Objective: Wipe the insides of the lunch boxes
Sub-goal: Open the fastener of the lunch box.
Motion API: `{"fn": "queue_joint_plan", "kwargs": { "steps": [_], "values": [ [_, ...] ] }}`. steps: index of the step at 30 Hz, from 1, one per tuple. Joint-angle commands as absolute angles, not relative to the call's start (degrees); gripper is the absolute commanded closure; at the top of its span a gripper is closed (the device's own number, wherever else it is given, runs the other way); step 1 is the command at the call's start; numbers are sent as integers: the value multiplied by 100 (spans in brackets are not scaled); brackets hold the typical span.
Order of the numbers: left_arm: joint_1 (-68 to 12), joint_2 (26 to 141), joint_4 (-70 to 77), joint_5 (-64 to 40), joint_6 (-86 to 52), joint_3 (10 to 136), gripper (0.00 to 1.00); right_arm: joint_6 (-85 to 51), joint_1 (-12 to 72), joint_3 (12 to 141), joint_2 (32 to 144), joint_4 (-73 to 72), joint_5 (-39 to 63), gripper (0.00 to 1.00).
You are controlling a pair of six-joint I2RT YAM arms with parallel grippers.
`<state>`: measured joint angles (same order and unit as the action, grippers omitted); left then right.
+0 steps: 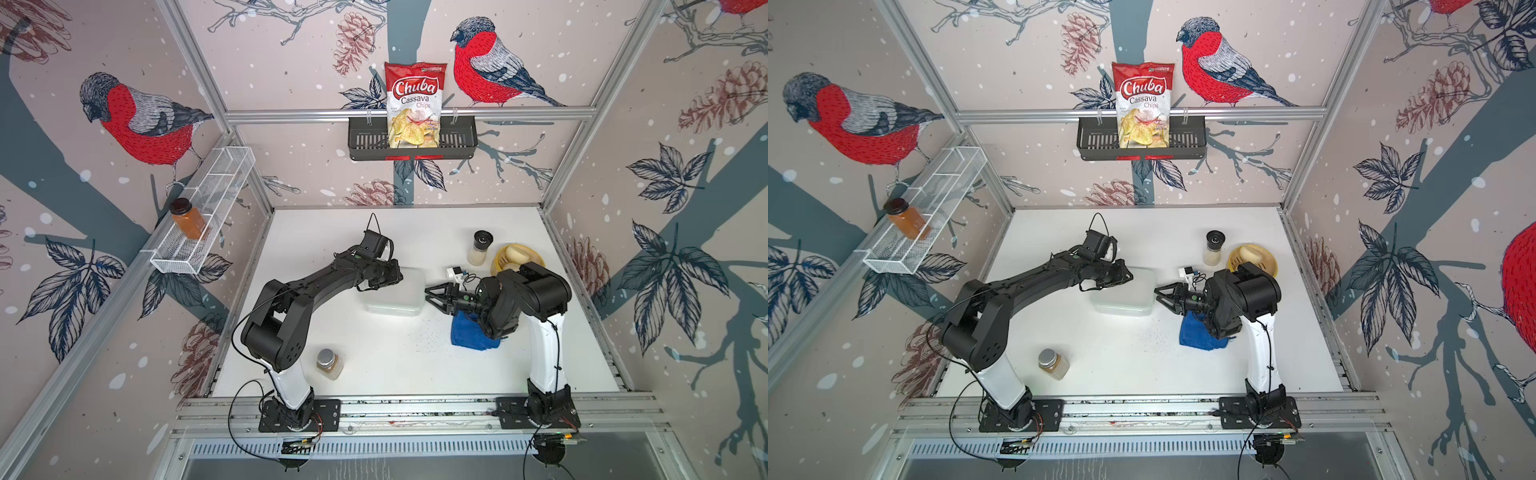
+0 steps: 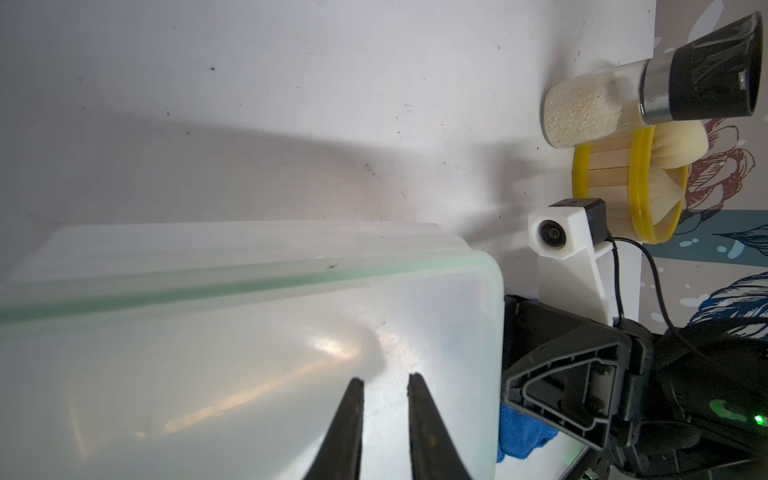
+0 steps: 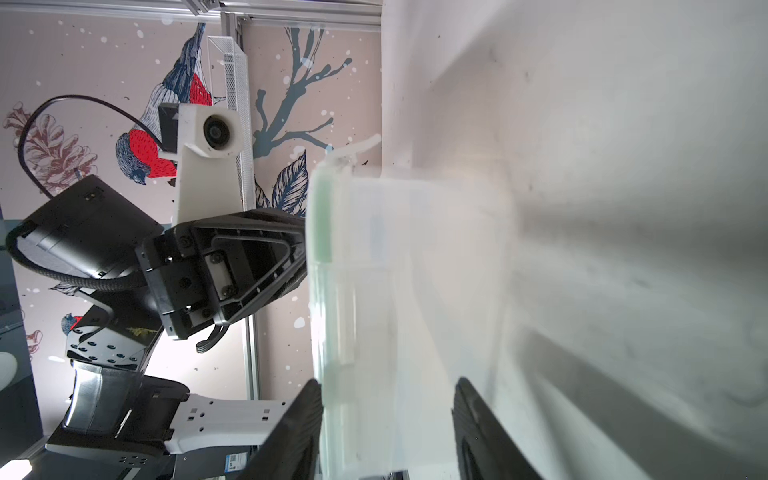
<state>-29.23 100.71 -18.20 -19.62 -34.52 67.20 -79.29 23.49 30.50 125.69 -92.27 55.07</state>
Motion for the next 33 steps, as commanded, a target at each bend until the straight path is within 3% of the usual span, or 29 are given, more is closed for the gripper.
{"fn": "queue_joint_plan", "kwargs": {
  "steps": [1,13,33],
  "values": [
    [-2932,10243,-2797,-1582,-3461,6627,78,-8198,2364,3091,12654,-10644,5518,51],
    [-2933,10397,-2694,-1608,-3458,6624,78,-8289,2536,3322,12629,-10689,5498,59],
    [-2922,10575,-2540,-1653,-3435,6463,79,-8222,2558,3143,12342,-10688,5393,91]
  ]
}}
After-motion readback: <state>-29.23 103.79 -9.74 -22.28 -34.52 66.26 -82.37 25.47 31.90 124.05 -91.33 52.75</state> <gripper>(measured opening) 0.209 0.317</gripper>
